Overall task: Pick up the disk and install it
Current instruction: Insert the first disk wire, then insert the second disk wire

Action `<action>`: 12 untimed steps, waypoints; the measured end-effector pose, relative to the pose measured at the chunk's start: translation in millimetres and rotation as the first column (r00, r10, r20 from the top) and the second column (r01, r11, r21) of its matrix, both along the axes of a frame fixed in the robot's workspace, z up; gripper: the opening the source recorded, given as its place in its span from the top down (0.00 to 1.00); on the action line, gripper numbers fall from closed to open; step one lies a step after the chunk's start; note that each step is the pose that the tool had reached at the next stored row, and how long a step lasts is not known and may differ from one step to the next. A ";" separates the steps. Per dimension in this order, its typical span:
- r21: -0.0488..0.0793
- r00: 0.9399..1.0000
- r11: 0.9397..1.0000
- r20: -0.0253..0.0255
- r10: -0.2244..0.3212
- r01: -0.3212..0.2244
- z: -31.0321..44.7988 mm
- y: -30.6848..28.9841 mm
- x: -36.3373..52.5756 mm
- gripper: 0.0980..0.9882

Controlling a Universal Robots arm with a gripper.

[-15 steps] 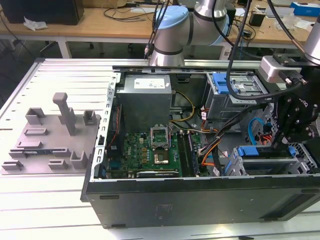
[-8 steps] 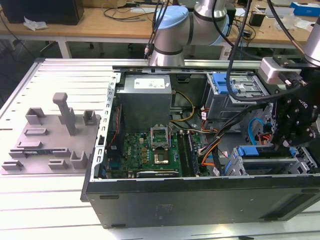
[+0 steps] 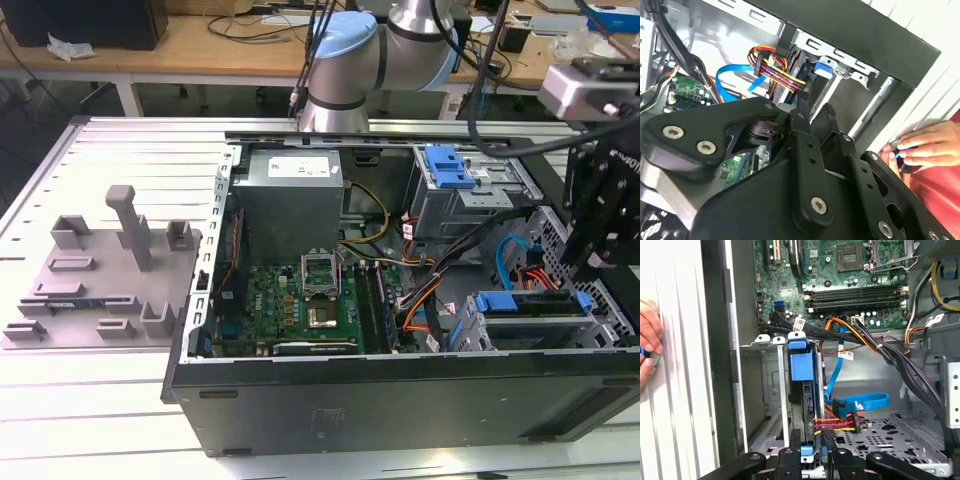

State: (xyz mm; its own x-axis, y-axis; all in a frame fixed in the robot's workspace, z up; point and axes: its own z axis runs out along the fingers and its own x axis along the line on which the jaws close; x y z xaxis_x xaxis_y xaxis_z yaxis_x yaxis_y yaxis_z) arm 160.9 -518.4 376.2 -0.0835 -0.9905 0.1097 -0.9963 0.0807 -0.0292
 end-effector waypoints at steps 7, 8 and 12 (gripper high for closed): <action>-0.002 1.000 1.000 0.000 0.000 0.000 5.5 0.5 0.0 0.77; -0.002 1.000 1.000 0.000 0.000 0.000 5.5 0.5 0.0 0.77; -0.002 1.000 1.000 0.000 0.000 0.000 5.4 0.5 0.0 0.77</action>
State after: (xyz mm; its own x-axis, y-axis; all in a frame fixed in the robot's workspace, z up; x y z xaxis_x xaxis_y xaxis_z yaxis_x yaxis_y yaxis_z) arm 160.9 -517.9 381.7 -0.0834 -0.9902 0.1120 -0.9963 0.0806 -0.0294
